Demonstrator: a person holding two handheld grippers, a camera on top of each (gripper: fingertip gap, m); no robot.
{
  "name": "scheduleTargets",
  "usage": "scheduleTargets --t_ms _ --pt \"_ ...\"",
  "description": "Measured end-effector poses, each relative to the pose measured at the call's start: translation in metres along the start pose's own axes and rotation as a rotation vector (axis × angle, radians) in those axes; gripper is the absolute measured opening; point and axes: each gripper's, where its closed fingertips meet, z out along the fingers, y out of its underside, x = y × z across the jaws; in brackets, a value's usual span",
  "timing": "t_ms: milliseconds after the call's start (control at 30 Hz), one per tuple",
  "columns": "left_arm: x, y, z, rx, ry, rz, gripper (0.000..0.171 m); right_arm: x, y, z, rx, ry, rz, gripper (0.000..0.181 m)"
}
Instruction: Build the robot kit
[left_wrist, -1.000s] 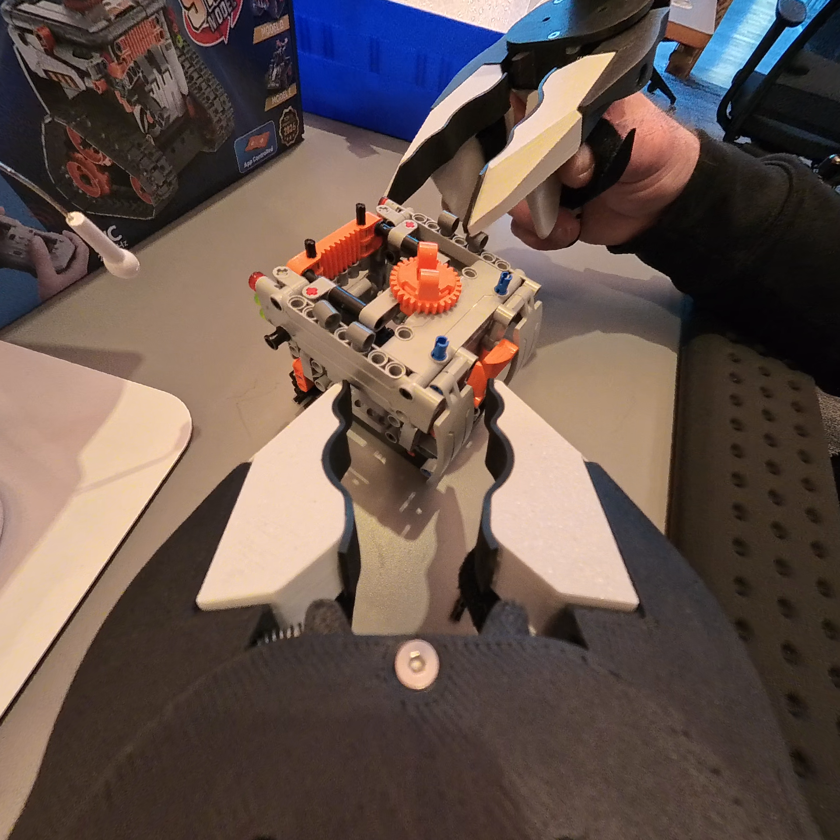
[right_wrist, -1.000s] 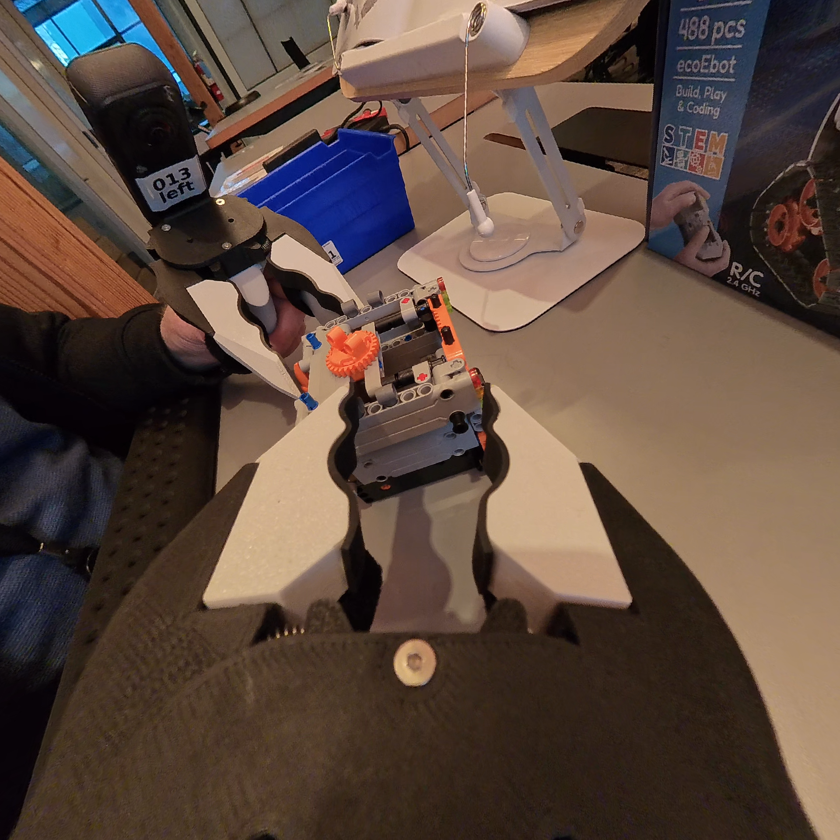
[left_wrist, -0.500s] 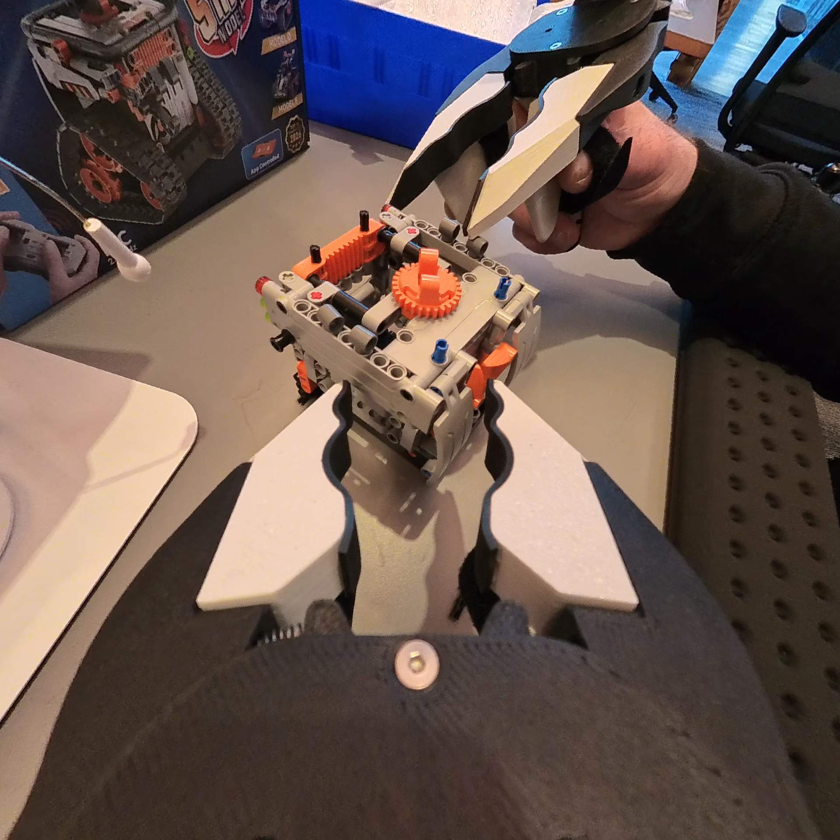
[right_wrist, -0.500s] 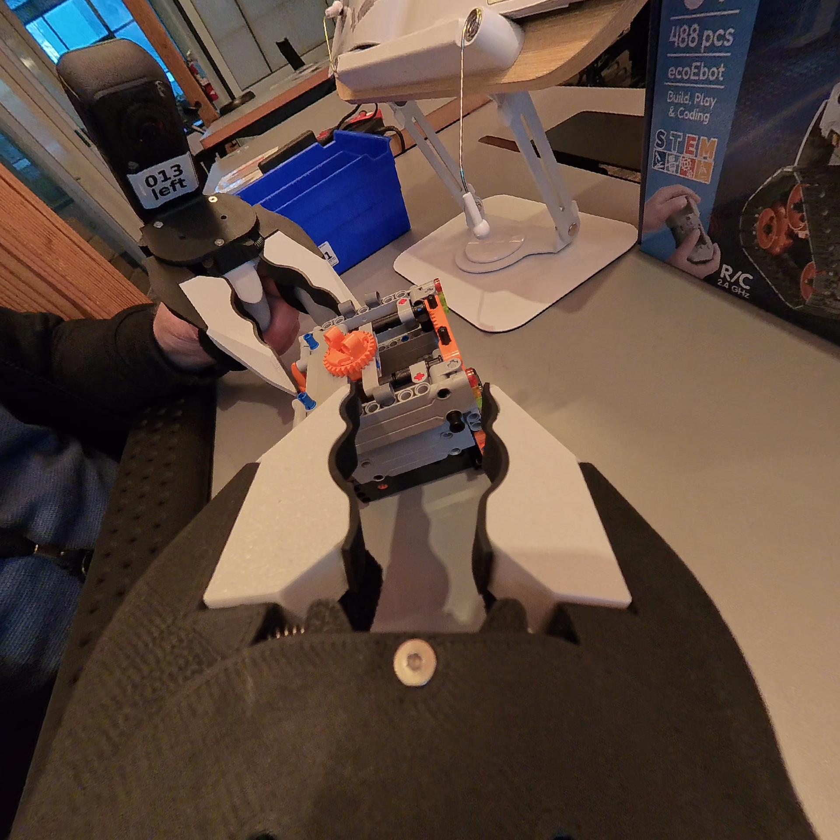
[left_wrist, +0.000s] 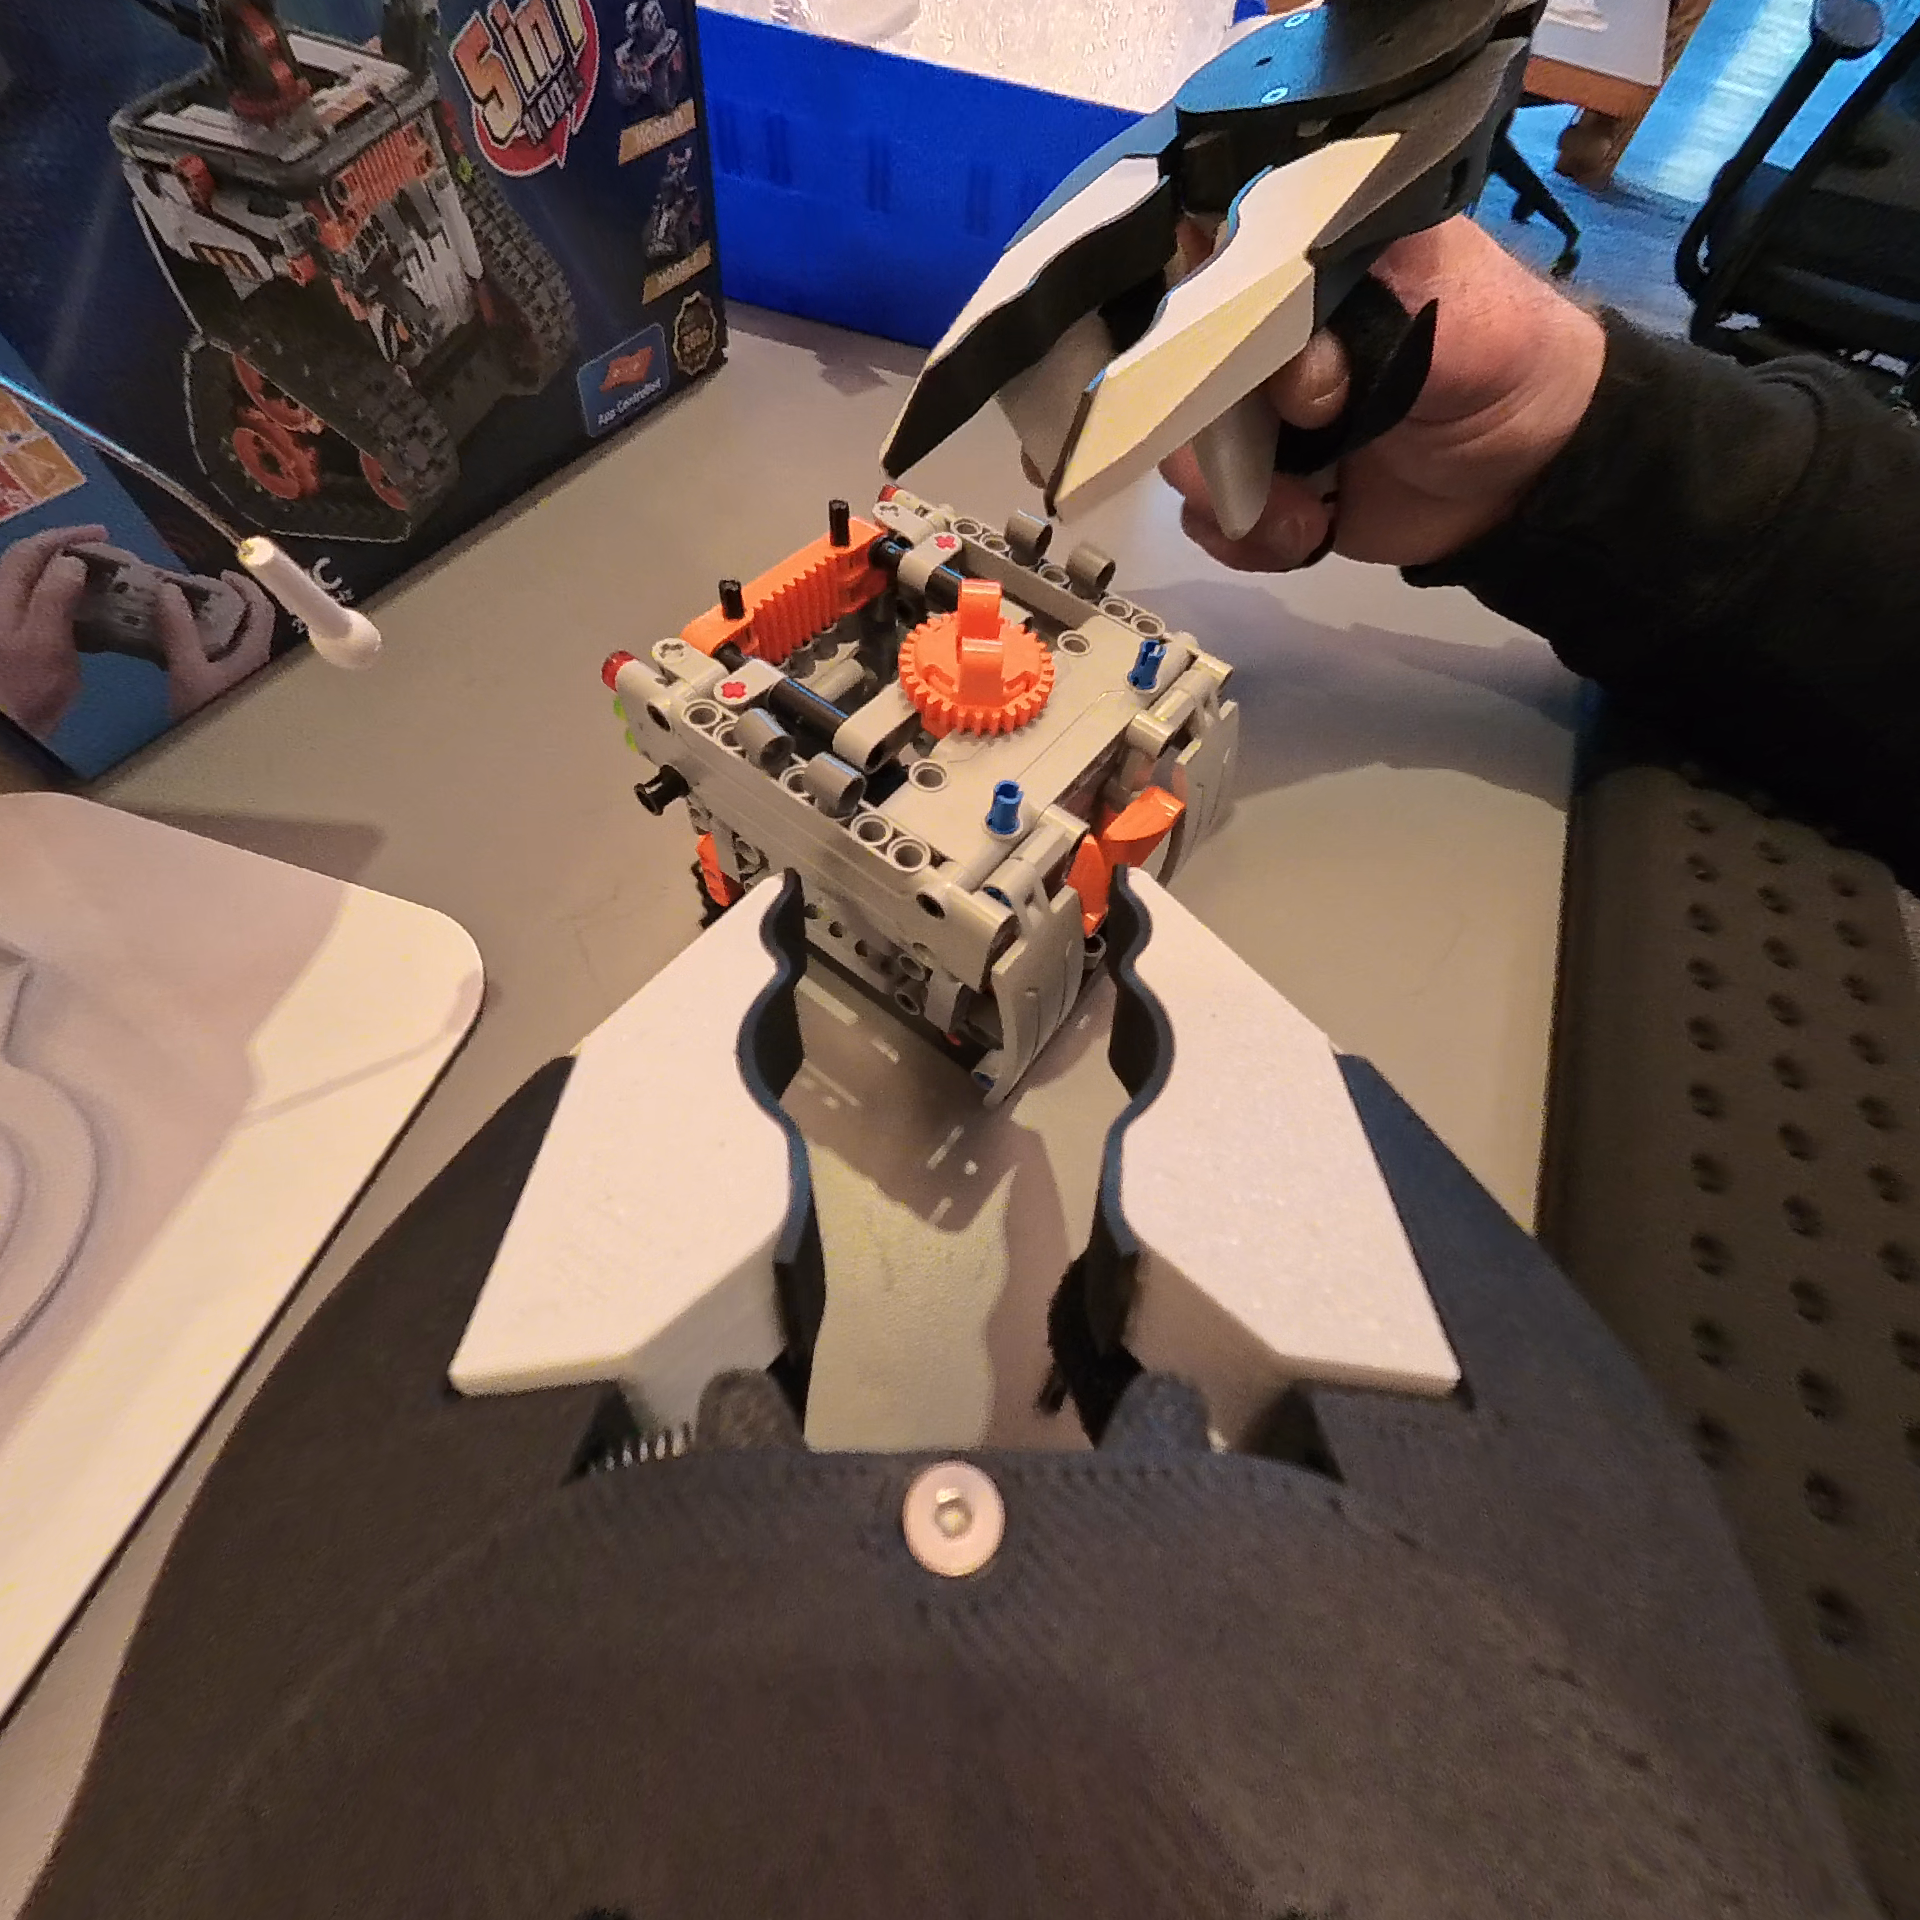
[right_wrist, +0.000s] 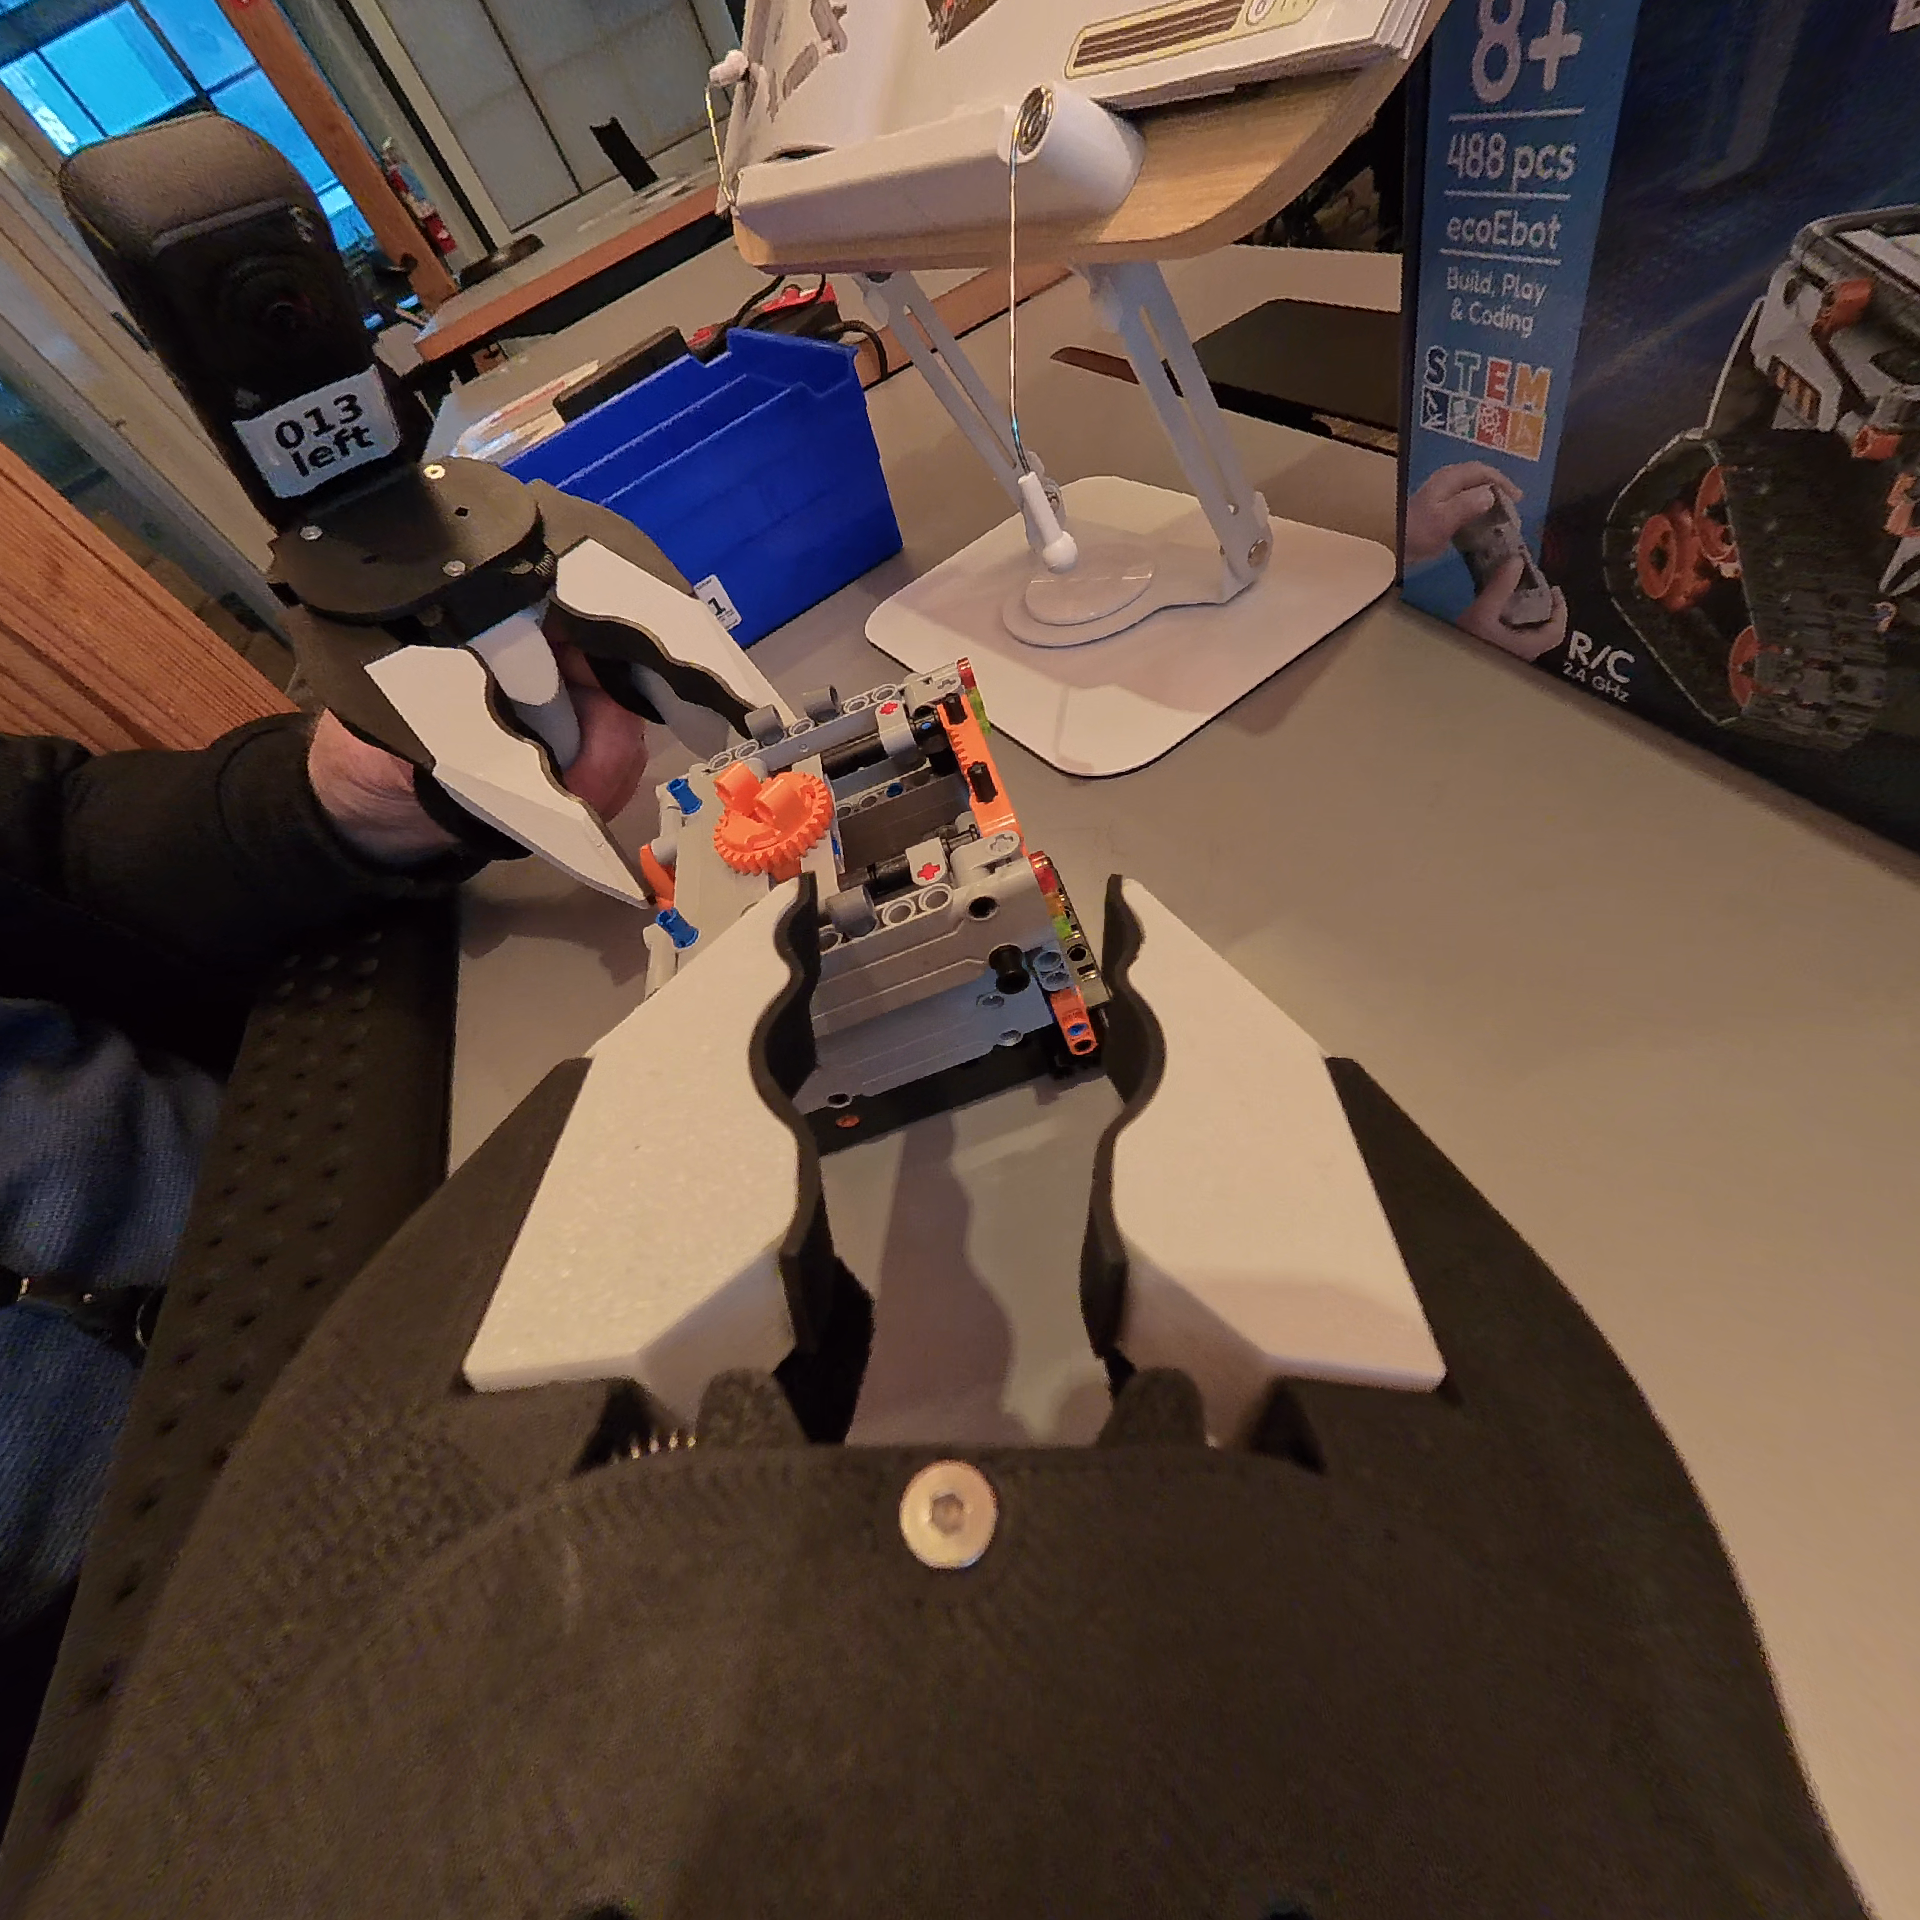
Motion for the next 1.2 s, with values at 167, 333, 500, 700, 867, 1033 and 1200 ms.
scheduleTargets --t_ms 167,333,500,700,867,1033,1200 --pt "-0.001 -0.002 -0.006 -0.001 -0.037 0.04 0.056 0.002 -0.002 -0.002 0.009 0.018 -0.016 0.052" --pt "-0.004 -0.006 -0.019 0.006 -0.086 0.078 0.055 0.006 -0.005 -0.005 0.026 0.035 -0.017 0.051" --pt "0.004 -0.009 -0.029 0.006 -0.09 0.104 0.055 0.006 -0.008 -0.009 0.044 0.045 -0.026 0.051" --pt "0.006 -0.015 -0.072 0.035 -0.167 0.147 0.055 0.009 -0.015 -0.017 0.08 0.07 -0.034 0.049" --pt "0.004 -0.031 -0.138 0.044 -0.318 0.26 0.052 0.011 -0.024 -0.027 0.125 0.09 -0.037 0.046" --pt "-0.015 -0.042 -0.207 0.031 -0.465 0.278 0.05 0.01 -0.026 -0.03 0.136 0.095 -0.045 0.043" --pt "-0.025 -0.03 -0.228 -0.001 -0.5 0.259 0.05 0.01 -0.024 -0.028 0.128 0.093 -0.044 0.041"
